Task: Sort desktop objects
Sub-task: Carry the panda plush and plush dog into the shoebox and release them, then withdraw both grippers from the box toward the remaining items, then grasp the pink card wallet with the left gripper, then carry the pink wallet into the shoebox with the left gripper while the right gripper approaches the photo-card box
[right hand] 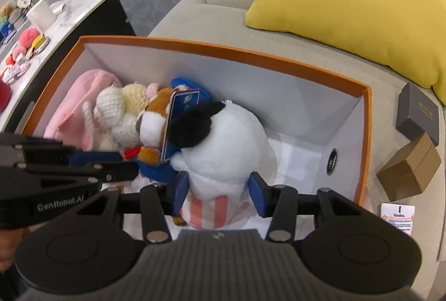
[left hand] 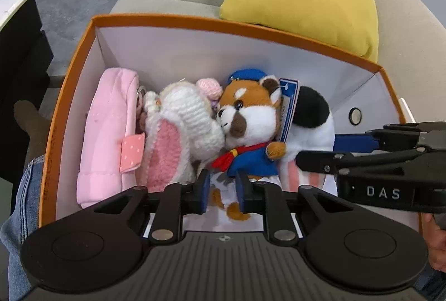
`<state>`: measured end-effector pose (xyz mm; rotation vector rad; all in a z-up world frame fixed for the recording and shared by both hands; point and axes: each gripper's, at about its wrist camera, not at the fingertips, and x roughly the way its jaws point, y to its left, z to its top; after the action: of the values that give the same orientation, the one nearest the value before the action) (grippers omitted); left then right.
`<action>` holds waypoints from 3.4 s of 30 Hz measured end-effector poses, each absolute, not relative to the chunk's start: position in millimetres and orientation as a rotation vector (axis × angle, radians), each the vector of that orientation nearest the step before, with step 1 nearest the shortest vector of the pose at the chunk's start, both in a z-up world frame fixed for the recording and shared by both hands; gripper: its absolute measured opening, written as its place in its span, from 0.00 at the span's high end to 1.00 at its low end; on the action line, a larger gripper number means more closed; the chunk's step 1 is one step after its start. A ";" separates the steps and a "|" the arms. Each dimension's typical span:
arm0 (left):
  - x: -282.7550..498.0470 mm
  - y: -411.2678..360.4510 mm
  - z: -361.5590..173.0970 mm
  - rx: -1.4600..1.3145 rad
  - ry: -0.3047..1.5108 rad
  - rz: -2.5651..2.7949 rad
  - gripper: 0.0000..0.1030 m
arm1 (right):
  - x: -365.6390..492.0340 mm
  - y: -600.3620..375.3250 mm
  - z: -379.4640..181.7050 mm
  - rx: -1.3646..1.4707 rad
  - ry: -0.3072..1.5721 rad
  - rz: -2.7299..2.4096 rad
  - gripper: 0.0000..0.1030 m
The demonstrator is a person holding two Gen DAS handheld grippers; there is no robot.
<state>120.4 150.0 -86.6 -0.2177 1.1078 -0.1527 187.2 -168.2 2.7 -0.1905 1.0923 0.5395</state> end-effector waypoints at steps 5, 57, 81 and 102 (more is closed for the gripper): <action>123.7 149.0 -85.4 -0.216 1.106 -0.147 0.79 | 194.5 -167.9 -2.1 -0.164 1.105 0.543 0.50; 71.0 -140.9 -97.8 0.534 0.981 -0.547 0.48 | 188.3 -400.0 -28.7 -0.236 1.502 0.534 0.76; 74.9 -137.8 -97.9 0.540 0.939 -0.508 0.44 | 185.3 -415.4 -9.2 0.119 1.381 0.936 0.91; 85.1 -57.4 -20.7 0.106 0.876 -0.492 0.80 | 205.4 -399.9 7.6 -0.008 1.210 0.851 0.65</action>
<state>85.1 -57.4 -20.7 0.1060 0.8755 -0.4916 205.4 -399.8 7.6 -0.0083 1.2099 0.8513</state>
